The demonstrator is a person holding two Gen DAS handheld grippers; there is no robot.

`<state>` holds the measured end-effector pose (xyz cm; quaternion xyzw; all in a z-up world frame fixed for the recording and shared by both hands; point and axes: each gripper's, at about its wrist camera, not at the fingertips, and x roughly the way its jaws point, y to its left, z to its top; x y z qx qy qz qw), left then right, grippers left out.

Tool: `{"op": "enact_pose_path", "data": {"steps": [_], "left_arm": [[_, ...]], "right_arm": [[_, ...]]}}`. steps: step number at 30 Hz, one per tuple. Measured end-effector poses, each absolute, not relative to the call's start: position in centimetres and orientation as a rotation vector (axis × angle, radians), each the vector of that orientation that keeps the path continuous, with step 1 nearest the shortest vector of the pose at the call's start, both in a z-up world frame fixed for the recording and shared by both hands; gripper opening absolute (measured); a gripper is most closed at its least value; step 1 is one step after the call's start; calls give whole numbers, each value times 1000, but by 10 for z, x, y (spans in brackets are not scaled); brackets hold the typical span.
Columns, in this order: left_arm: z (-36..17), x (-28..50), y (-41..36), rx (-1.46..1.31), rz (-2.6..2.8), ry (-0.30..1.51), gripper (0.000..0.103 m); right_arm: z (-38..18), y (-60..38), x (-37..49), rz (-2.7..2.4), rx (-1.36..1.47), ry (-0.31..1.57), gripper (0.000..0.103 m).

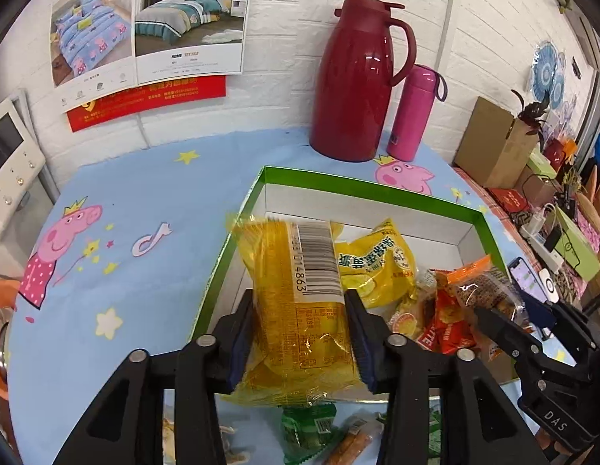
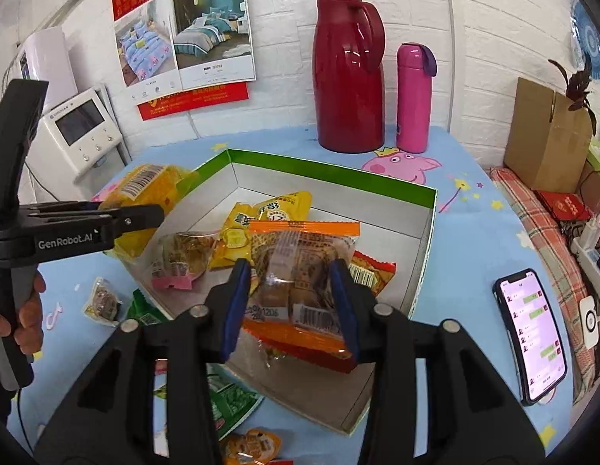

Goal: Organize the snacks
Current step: 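Carry both packs into the green box and release them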

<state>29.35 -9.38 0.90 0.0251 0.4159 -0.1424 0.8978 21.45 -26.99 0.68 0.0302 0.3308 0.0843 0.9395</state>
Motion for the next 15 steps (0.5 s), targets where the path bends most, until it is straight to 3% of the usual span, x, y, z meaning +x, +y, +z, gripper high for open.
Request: {"op": "enact_pose_path", "data": {"steps": [1, 3, 15], "left_arm": [[7, 294, -94, 66, -280, 858, 82], [5, 291, -93, 81, -248, 829, 89], [11, 275, -84, 70, -242, 795, 90]], "right_arm": [[6, -268, 214, 152, 36, 667, 76], [8, -266, 209, 155, 3, 625, 79], [10, -265, 199, 198, 11, 654, 84]]}}
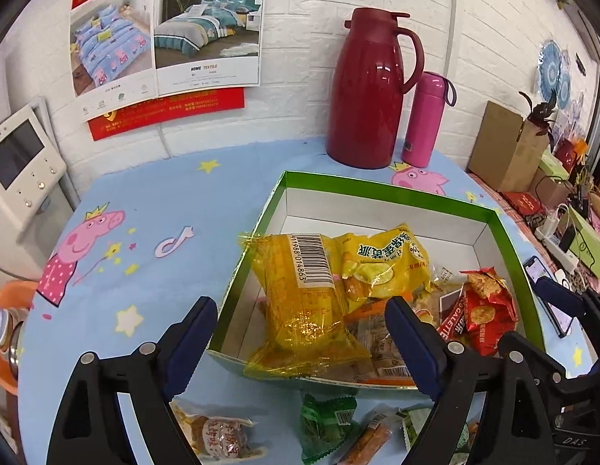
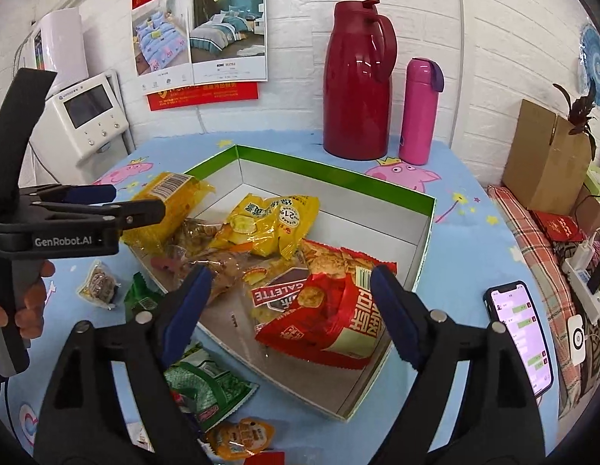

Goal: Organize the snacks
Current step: 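Carry both packs into the green box and release them, then withdraw both tools toward the snacks beside the box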

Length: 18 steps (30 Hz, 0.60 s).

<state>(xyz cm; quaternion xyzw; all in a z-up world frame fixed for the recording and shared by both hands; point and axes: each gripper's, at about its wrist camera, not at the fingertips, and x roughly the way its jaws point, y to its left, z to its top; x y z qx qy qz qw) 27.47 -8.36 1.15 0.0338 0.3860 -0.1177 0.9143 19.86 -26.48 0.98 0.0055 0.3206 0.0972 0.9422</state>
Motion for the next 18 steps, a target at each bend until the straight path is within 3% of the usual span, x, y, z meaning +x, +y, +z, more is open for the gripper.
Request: {"op": "enact_pose_path", "data": {"steps": [18], "left_arm": [[63, 198, -73, 86, -271, 715, 90]], "right_arm": [[68, -259, 135, 232, 34, 619, 85]]}}
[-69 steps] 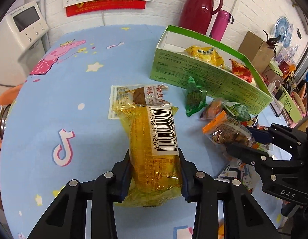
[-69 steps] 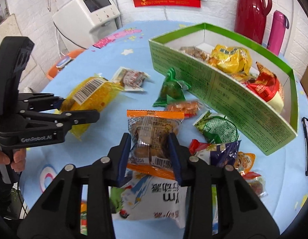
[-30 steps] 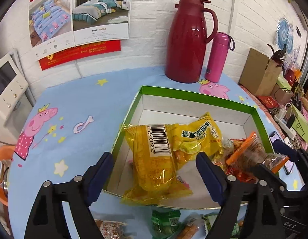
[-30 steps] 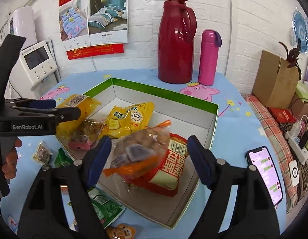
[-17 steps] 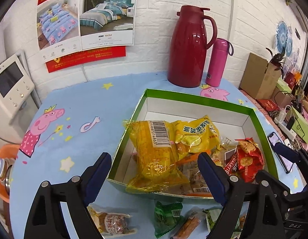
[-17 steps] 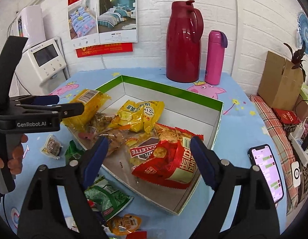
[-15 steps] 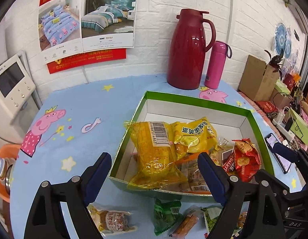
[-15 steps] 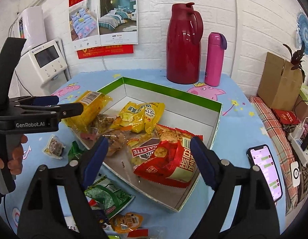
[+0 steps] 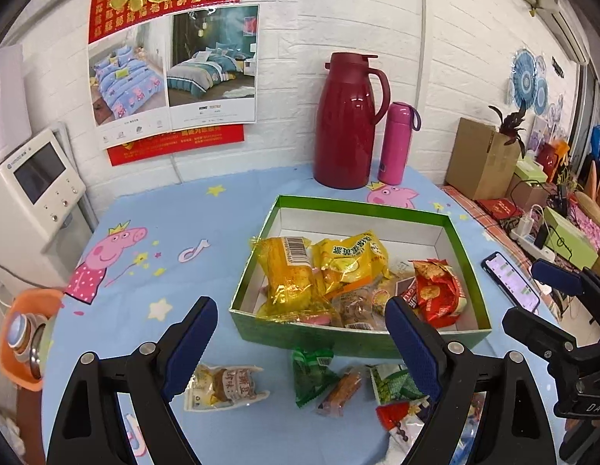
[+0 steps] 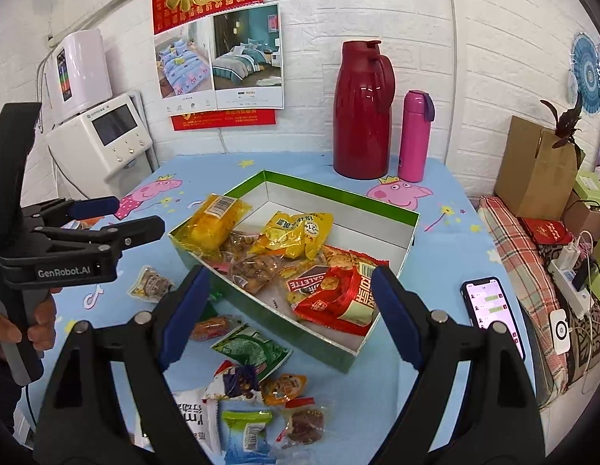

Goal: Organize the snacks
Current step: 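Withdraw both tools toward the snacks beside the box, then grasp the orange sausage pack with the left tool while the right tool grasps the dark blue pack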

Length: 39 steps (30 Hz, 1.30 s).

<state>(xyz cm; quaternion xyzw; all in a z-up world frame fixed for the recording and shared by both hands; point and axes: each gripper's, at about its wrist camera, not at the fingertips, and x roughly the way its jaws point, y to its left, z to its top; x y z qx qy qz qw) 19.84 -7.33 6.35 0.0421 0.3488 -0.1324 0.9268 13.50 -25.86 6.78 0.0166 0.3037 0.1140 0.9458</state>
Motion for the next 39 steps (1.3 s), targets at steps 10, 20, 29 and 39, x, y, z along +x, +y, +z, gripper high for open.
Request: {"op": "enact_pose_path", "data": {"steps": [10, 20, 29, 39], "left_arm": [[79, 158, -69, 108, -340, 719, 91], [11, 179, -76, 120, -426, 901, 82], [-43, 198, -93, 102, -461, 1041, 60], [-67, 219, -99, 106, -450, 1092, 40]], "right_arm": [[88, -244, 95, 344, 48, 648, 91], [6, -226, 134, 396, 3, 913, 81], [-36, -224, 143, 410, 3, 1011, 72], [-38, -219, 144, 426, -22, 1002, 55]]}}
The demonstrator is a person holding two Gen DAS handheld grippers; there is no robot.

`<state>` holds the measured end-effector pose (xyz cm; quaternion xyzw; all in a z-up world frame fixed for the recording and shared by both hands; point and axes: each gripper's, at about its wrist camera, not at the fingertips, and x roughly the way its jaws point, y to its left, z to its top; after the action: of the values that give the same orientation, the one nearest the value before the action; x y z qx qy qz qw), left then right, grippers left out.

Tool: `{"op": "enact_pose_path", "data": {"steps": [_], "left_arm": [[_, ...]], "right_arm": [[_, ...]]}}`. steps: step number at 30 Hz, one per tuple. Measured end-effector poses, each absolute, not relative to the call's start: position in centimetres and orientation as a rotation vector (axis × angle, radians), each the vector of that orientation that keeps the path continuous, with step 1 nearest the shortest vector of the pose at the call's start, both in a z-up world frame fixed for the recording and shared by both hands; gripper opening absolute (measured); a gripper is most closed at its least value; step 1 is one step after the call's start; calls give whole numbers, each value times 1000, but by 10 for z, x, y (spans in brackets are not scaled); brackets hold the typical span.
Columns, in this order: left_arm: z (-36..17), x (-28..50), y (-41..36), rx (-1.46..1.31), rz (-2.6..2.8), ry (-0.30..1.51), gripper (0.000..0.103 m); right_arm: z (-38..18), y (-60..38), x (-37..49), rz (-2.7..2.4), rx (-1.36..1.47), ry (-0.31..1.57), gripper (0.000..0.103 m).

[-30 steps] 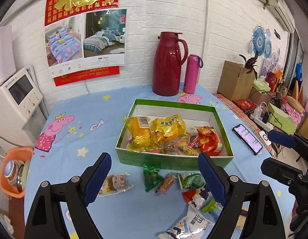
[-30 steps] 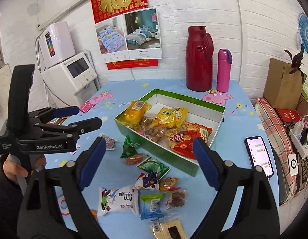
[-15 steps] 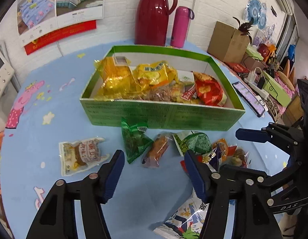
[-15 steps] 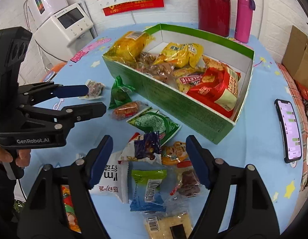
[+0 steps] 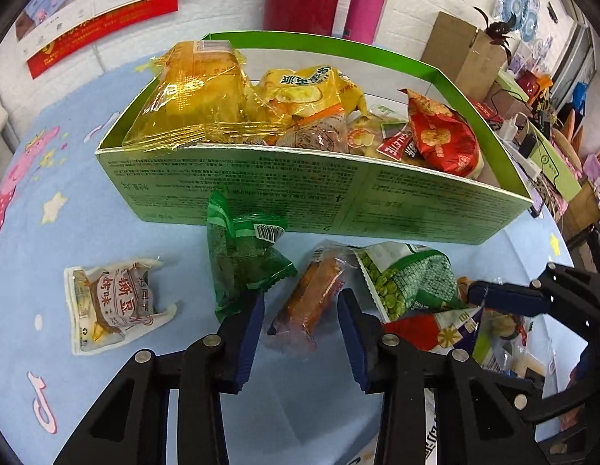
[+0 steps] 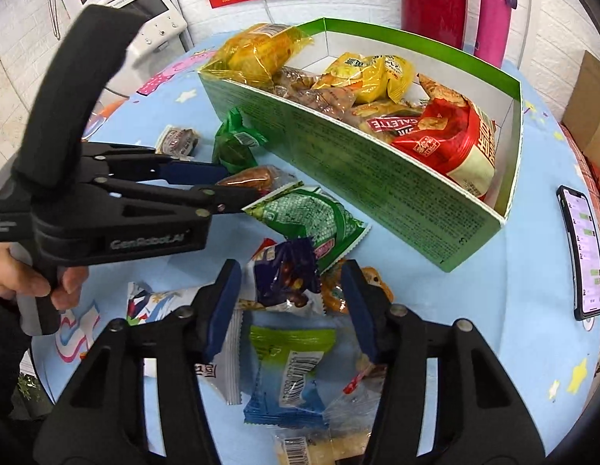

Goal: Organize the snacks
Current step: 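Grasp the orange sausage pack with the left tool while the right tool grasps the dark blue pack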

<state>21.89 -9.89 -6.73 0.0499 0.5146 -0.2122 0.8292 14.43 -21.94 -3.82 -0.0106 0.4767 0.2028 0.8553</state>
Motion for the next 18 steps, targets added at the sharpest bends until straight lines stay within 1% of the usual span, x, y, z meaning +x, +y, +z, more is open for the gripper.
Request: {"op": "enact_pose_path", "data": {"steps": [6, 7, 12, 13, 15, 18], "left_arm": [[-69, 221, -102, 135, -457, 1084, 39], [-69, 220, -103, 140, -463, 1083, 36], [-69, 218, -104, 159, -460, 1071, 36], [-69, 217, -105, 163, -458, 1072, 34], [-68, 214, -106, 167, -463, 1073, 20], [-65, 207, -103, 164, -474, 1072, 20]], "right_arm": [[-43, -211, 143, 450, -50, 1013, 55], [-45, -210, 143, 448, -58, 1019, 53], [-48, -206, 142, 442, -85, 1025, 46], [-47, -206, 142, 438, -89, 1026, 45], [-46, -206, 140, 431, -85, 1022, 43], [-41, -207, 137, 426, -75, 1001, 43]]}}
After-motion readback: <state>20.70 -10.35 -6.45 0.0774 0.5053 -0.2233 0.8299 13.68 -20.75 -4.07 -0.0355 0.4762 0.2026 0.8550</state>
